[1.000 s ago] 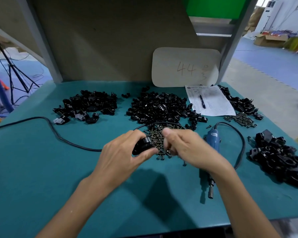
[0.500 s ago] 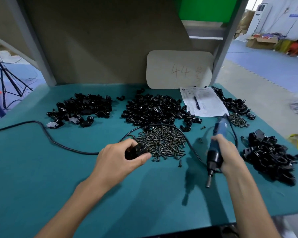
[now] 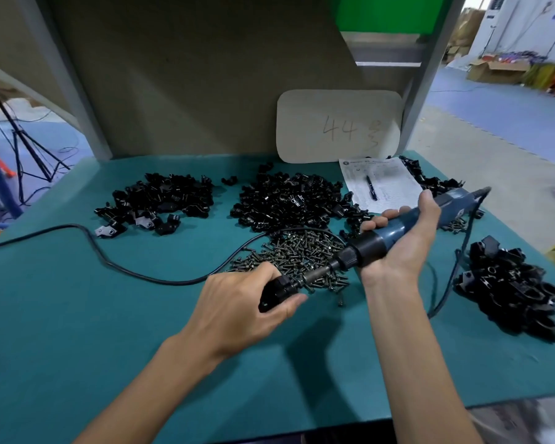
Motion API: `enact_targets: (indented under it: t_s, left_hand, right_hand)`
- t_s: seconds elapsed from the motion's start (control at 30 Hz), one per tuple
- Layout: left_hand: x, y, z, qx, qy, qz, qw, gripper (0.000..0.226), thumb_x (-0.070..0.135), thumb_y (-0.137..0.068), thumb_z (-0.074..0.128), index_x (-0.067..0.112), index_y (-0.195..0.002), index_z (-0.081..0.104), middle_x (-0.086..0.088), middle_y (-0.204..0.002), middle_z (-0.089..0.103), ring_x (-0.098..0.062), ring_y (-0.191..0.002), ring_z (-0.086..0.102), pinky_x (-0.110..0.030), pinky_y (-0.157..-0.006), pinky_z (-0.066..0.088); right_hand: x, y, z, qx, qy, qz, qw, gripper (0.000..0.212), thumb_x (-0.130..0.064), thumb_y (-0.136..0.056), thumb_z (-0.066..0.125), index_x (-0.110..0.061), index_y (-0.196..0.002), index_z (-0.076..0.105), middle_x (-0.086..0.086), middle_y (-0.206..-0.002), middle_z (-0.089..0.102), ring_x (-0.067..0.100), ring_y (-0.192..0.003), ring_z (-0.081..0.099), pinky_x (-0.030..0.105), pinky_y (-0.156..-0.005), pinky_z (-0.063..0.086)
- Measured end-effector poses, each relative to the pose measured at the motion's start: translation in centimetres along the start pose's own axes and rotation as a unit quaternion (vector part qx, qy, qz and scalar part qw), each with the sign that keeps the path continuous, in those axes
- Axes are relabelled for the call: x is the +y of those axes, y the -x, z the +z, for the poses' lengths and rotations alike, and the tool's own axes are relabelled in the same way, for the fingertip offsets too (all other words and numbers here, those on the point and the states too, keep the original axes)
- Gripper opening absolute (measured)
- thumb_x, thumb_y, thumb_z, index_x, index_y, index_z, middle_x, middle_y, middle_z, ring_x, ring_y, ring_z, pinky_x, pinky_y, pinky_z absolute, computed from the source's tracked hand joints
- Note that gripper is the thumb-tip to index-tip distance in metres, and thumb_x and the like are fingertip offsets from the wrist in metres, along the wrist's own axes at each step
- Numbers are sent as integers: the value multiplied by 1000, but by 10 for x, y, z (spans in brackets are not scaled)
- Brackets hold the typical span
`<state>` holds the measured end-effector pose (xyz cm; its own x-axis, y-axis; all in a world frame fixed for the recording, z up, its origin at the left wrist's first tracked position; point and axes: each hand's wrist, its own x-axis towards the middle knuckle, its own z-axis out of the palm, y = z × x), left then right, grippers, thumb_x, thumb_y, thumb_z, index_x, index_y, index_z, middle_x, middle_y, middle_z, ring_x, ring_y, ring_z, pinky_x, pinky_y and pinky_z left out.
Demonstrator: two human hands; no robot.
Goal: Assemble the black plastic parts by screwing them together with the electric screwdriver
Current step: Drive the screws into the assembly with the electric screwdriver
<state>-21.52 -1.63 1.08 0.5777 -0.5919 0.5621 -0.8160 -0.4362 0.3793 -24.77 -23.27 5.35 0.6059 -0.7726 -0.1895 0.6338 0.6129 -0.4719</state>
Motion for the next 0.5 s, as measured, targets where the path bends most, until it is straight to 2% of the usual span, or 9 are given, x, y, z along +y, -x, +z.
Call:
enact_targets:
  t_s: [0.17, 0.3, 0.5]
  left_hand:
    - [1, 1, -1, -34, 8, -31, 999, 41, 68, -84, 52, 28, -80, 53, 15, -54, 45, -11, -49, 42, -32, -49, 43]
    - [1, 3, 0, -101, 49, -84, 990, 52, 78, -79, 43, 26, -81, 50, 5, -59, 55, -18, -58, 52, -36, -58, 45]
    - [1, 2, -2, -136, 55, -81, 986, 44, 72, -83, 52, 30, -77, 44, 5, -56, 50, -17, -56, 48, -30, -53, 33]
  right_hand:
    - [5, 3, 0, -16, 1, -9, 1000, 30, -40, -87, 74, -19, -83, 53, -4, -66, 54, 11, -50, 51, 23, -48, 47]
    - [7, 4, -2, -25, 1, -13, 1000, 30, -40, -89, 71, -18, -86, 51, -2, -66, 52, 12, -51, 49, 24, -48, 46]
    - [10, 3, -6, -19, 8, -12, 1000, 26, -36, -90, 67, -18, -86, 48, -3, -65, 50, 11, -50, 47, 23, -46, 44]
